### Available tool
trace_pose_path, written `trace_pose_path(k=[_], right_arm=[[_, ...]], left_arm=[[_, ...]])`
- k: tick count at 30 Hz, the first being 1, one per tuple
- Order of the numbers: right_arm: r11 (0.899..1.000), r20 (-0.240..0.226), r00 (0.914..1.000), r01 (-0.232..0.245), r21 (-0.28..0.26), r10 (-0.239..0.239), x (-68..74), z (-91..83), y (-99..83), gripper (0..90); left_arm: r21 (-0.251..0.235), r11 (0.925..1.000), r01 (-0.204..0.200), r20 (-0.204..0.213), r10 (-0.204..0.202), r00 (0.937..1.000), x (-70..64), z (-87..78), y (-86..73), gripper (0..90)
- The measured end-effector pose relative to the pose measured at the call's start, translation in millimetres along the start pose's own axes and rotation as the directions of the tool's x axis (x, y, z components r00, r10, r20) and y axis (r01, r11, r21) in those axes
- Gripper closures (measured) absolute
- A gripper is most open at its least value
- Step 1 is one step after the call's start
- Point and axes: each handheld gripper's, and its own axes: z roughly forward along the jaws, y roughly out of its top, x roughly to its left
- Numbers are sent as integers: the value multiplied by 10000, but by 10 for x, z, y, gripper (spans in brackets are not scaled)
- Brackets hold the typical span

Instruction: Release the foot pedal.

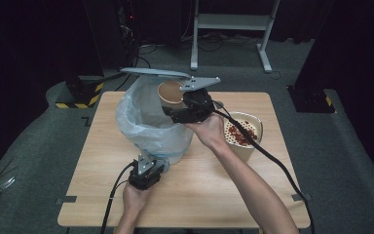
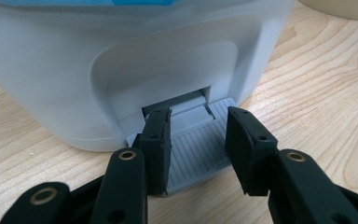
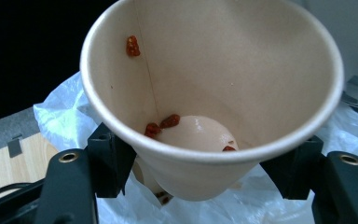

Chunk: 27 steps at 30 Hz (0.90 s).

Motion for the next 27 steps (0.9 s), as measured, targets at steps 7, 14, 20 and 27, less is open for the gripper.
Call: trace_pose_path(k=[7, 14, 20, 27], right_arm=[[9998, 37, 9999, -102, 175, 102, -10, 79, -27, 327], [9993, 3, 9999, -163, 338, 163, -16, 136, -42, 310], [9988, -89, 9997, -245, 434, 249, -31, 166, -49, 256], [9986, -212, 9995, -234, 468, 244, -33, 190, -62, 212]], left_arm=[[0, 10000, 2, 10, -2, 10000, 1, 0, 0, 603], [1, 10000, -1, 11, 1, 10000, 1, -1, 0, 603], [1, 10000, 2, 15, -2, 10000, 2, -1, 0, 603], [6, 10000, 30, 35, -30, 10000, 1, -1, -1, 603]])
